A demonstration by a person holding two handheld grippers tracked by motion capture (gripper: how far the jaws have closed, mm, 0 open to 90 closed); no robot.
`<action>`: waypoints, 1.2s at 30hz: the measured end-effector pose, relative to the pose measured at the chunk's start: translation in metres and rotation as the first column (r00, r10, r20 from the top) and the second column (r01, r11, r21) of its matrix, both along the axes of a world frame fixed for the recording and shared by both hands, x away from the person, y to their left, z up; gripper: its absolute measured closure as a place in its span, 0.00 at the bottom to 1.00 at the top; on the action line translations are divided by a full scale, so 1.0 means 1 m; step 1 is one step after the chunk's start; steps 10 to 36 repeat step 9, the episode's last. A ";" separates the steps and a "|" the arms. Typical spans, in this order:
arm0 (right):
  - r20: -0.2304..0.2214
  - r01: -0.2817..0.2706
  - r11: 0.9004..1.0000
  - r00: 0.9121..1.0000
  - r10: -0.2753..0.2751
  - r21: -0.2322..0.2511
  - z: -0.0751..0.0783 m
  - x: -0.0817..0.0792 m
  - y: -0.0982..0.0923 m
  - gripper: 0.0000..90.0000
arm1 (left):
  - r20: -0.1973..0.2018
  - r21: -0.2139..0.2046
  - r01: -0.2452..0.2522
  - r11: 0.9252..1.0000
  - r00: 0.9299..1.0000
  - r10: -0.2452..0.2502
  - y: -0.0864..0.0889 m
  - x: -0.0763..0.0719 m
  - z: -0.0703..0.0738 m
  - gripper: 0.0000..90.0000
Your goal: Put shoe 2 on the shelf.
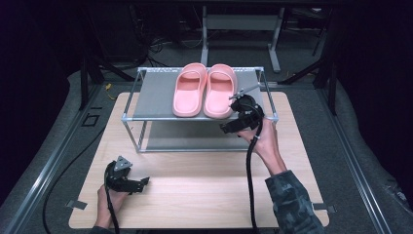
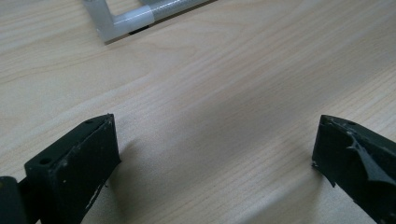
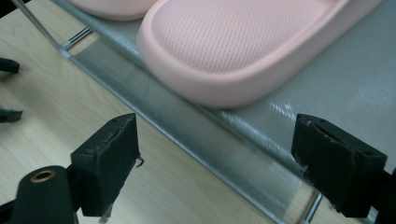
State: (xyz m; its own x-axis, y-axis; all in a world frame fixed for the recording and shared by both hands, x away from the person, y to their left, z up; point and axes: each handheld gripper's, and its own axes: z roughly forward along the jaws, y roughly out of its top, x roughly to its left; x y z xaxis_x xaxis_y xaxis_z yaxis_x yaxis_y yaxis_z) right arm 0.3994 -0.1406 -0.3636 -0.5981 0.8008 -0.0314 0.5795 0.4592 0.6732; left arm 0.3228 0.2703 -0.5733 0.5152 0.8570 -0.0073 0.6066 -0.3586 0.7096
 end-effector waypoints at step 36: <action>0.012 0.000 1.000 1.000 0.000 0.004 -0.002 -0.030 -0.023 0.13 | 0.000 0.001 0.001 1.000 1.000 -0.001 0.000 0.000 0.000 0.00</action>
